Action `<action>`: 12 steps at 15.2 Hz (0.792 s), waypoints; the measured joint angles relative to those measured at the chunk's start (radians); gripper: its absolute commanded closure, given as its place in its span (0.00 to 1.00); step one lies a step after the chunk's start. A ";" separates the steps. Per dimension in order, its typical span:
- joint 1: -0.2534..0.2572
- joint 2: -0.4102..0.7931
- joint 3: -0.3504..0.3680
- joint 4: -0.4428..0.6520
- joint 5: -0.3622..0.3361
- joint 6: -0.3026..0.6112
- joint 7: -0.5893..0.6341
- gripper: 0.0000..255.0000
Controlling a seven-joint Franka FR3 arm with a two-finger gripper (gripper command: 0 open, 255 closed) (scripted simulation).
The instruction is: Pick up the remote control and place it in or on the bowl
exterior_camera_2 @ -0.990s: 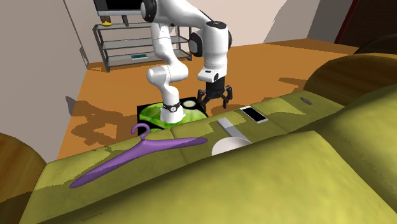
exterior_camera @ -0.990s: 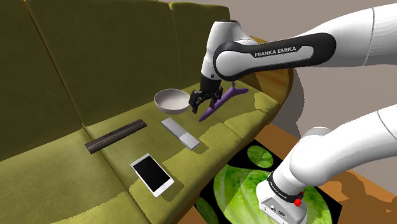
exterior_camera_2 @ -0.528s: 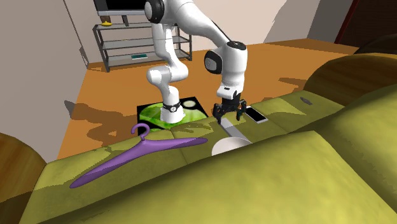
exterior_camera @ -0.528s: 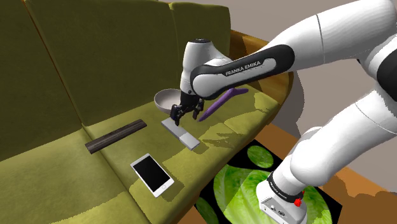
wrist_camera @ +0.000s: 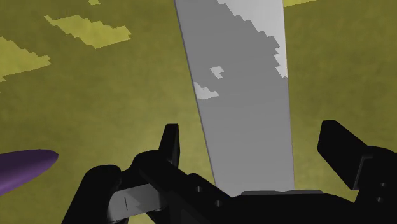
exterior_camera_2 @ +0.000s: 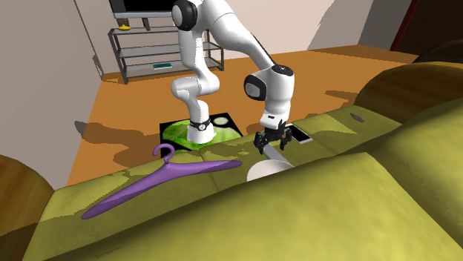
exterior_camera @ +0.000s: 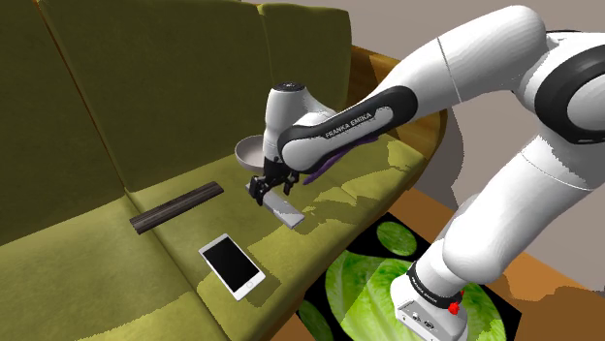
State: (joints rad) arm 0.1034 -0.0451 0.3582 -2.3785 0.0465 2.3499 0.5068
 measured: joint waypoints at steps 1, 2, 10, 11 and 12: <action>-0.001 0.011 0.000 -0.004 -0.005 0.015 0.002 0.00; -0.001 0.023 0.001 -0.004 -0.011 0.027 0.007 0.00; 0.000 0.028 0.001 -0.009 -0.013 0.037 0.009 1.00; 0.000 0.028 0.002 -0.009 -0.013 0.037 0.009 1.00; 0.000 0.028 0.002 -0.009 -0.013 0.037 0.009 1.00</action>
State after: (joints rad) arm 0.1034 -0.0172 0.3597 -2.3870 0.0335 2.3870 0.5158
